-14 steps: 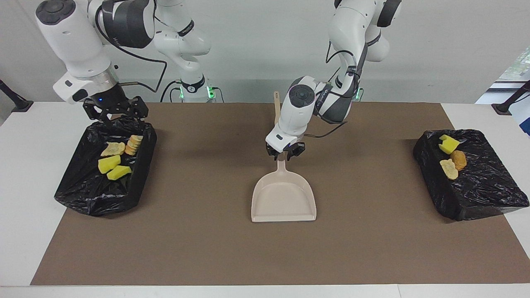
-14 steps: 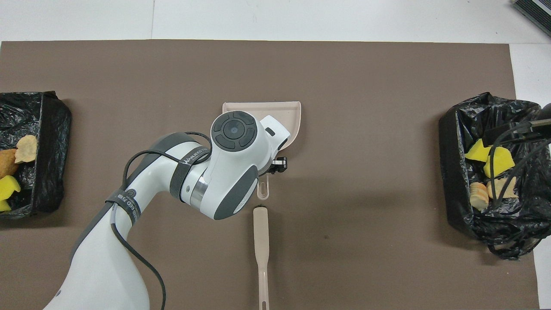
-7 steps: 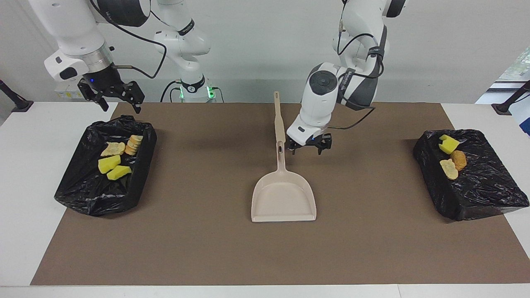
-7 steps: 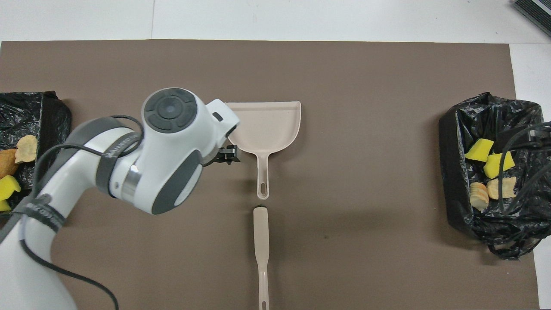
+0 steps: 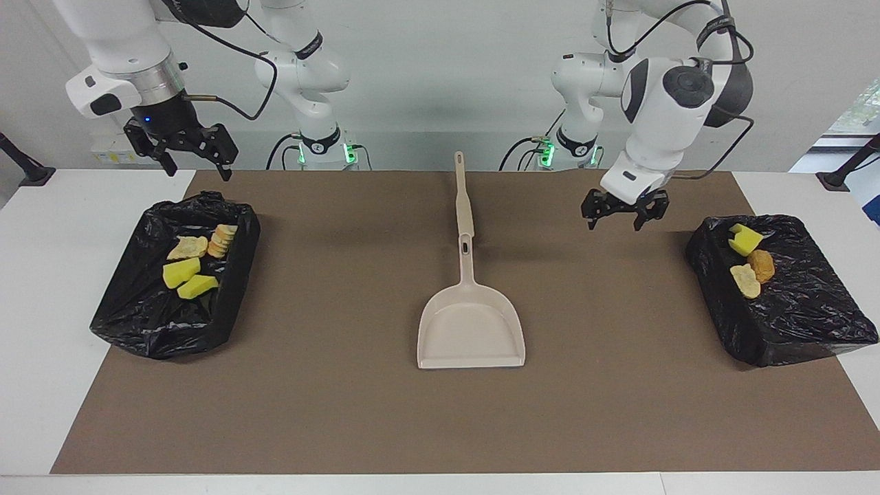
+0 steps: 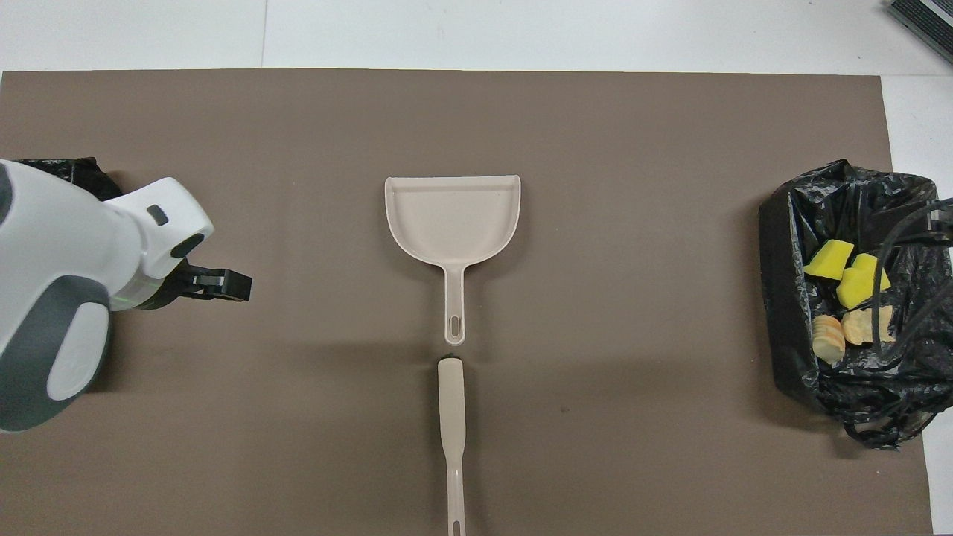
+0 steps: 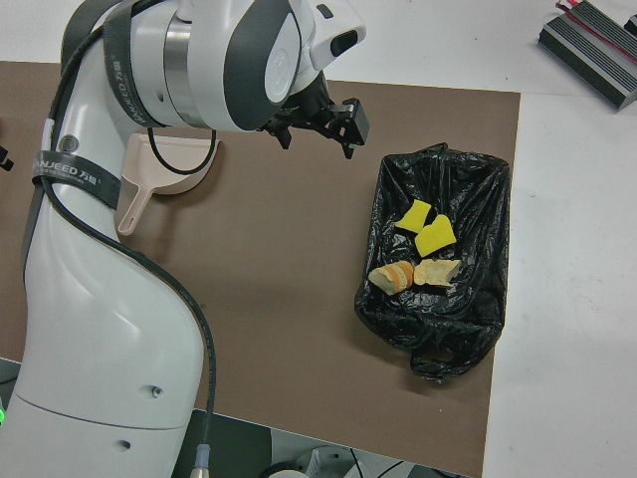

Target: Sweep and dump trash in bin

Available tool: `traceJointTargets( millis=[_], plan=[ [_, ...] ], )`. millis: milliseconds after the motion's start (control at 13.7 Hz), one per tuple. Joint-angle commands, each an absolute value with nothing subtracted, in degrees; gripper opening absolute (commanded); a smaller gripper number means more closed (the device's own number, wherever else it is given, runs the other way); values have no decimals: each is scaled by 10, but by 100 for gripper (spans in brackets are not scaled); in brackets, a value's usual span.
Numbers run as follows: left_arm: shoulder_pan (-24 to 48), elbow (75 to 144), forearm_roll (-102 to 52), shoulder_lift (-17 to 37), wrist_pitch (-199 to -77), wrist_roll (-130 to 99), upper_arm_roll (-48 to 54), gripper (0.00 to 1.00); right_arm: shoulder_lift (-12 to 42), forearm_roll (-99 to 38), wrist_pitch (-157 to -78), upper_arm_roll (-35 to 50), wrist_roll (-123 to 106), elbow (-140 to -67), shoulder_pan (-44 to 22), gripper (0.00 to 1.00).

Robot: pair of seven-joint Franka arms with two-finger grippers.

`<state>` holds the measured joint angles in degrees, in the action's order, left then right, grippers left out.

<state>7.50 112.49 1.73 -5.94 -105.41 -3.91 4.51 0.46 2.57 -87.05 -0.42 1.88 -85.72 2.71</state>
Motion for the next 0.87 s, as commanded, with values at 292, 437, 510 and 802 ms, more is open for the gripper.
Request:
traceJointTargets(
  millis=[292, 437, 510, 802],
  plan=[
    [15, 972, 15, -75, -888, 68, 50, 100, -4, -1, -912, 4, 61, -876, 25, 100],
    [15, 910, 15, -45, -847, 69, 49, 100, -4, -7, -914, 5, 55, -881, 25, 100],
    [15, 884, 14, -27, -831, 69, 48, 100, -4, -7, -911, 10, 55, -882, 25, 100],
    [-2, 840, -7, -6, -803, 69, 47, 100, -4, -3, -906, 24, 54, -882, 25, 100]
  ],
)
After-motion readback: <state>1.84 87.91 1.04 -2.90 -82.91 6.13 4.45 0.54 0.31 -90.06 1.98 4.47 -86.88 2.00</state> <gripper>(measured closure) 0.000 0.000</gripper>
